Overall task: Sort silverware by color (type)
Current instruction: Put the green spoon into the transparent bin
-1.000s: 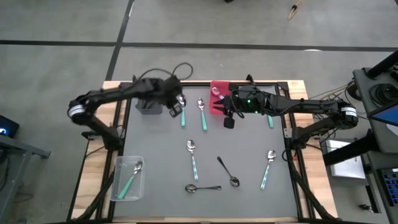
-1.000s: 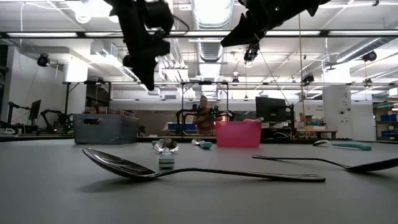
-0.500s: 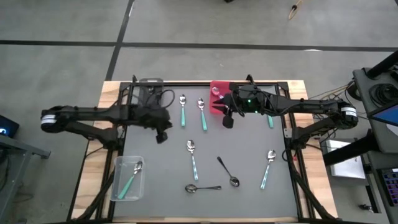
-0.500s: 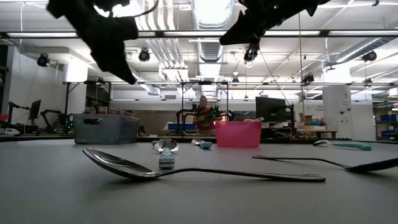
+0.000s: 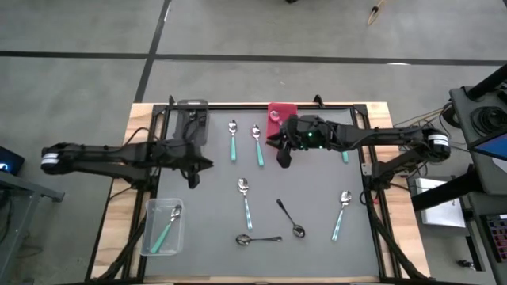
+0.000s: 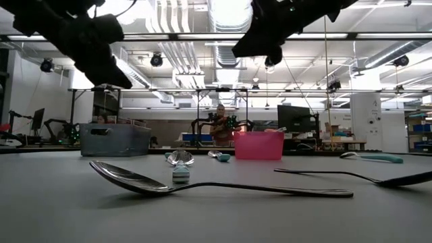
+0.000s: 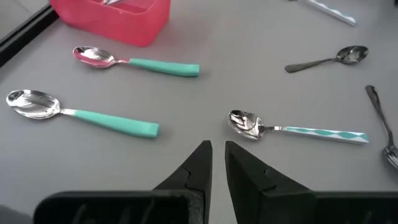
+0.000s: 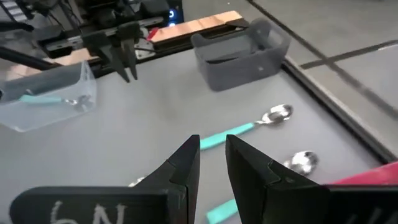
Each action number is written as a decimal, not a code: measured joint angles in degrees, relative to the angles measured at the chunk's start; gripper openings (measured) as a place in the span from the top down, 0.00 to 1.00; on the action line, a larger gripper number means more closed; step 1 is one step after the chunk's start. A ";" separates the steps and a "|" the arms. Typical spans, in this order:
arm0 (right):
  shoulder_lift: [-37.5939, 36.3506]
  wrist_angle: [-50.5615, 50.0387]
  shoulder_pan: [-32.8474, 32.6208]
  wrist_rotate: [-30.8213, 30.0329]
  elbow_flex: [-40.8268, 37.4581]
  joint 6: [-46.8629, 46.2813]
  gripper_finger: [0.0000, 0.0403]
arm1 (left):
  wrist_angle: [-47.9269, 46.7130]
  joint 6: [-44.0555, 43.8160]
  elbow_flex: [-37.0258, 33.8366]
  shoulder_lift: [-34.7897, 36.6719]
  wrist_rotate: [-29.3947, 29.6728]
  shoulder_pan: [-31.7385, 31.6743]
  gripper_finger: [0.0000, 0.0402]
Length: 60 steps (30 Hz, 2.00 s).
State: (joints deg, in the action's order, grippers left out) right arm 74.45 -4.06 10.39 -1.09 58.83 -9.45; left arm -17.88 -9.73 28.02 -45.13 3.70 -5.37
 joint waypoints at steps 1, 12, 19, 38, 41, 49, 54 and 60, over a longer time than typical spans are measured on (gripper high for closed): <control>0.51 0.45 -0.49 0.00 0.04 -1.26 0.83 | 0.42 0.11 -0.73 0.90 -0.13 0.12 0.93; 7.23 -3.74 -6.03 -0.03 9.29 -9.87 0.83 | 4.90 4.37 -5.41 9.87 -1.91 0.86 0.93; 11.67 -9.02 -8.86 -0.45 16.65 -15.20 0.83 | 8.92 9.15 -5.32 15.90 -8.29 0.88 0.93; 28.11 -43.46 -14.67 -0.45 38.03 -24.35 0.83 | 2.77 -15.12 -6.59 18.68 -12.17 4.74 0.93; 29.25 -45.51 -15.19 -0.45 38.42 -26.28 0.83 | 3.86 -17.24 -8.28 18.01 -11.90 7.31 0.93; 31.65 -46.47 -15.25 -3.71 37.75 -33.23 0.83 | 21.16 -15.90 -14.48 17.25 -11.74 12.62 0.93; 33.28 -46.49 -12.91 -7.07 37.64 -34.40 0.83 | 23.50 -13.66 -14.70 17.18 -9.30 12.71 0.93; 34.60 -46.56 -8.32 -13.14 37.53 -39.34 0.83 | 23.52 -6.19 -14.70 17.20 -3.26 12.71 0.93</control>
State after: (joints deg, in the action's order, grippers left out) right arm 109.05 -50.62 2.07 -14.23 96.36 -48.79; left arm 5.64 -15.92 13.32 -27.92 0.45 7.33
